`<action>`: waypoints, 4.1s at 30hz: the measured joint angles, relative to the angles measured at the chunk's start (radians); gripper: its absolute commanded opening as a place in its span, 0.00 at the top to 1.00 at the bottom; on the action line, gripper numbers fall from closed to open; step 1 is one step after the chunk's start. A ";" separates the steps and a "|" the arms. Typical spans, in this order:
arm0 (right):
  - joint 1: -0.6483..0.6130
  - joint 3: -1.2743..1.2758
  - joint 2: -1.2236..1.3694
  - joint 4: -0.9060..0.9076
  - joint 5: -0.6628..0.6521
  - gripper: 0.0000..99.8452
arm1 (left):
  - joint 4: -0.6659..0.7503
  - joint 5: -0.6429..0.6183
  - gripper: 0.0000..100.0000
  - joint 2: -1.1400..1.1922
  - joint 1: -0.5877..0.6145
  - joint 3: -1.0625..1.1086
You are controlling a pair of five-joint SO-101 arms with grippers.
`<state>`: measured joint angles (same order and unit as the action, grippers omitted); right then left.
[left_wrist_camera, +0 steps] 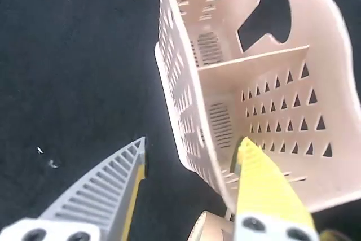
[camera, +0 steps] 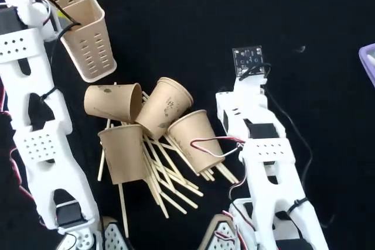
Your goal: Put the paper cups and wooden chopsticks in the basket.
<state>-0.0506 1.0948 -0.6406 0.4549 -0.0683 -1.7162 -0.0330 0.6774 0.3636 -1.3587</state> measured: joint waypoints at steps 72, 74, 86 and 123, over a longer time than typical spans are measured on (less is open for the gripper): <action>0.000 0.000 0.000 0.000 0.000 0.86 | -0.038 0.057 0.97 -0.097 -0.292 0.173; 0.000 0.000 0.000 0.000 0.000 0.86 | -0.038 0.037 0.97 -0.163 -0.311 0.252; 0.000 0.000 0.000 0.000 0.000 0.86 | 0.003 0.015 0.83 -0.345 -0.316 0.511; 0.117 -0.390 0.175 0.479 0.000 0.72 | 0.140 -0.054 0.79 -0.218 -0.232 0.100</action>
<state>0.0660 0.7050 -0.4657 0.9337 -0.0683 -1.5766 -0.0867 0.4595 0.1320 -1.2589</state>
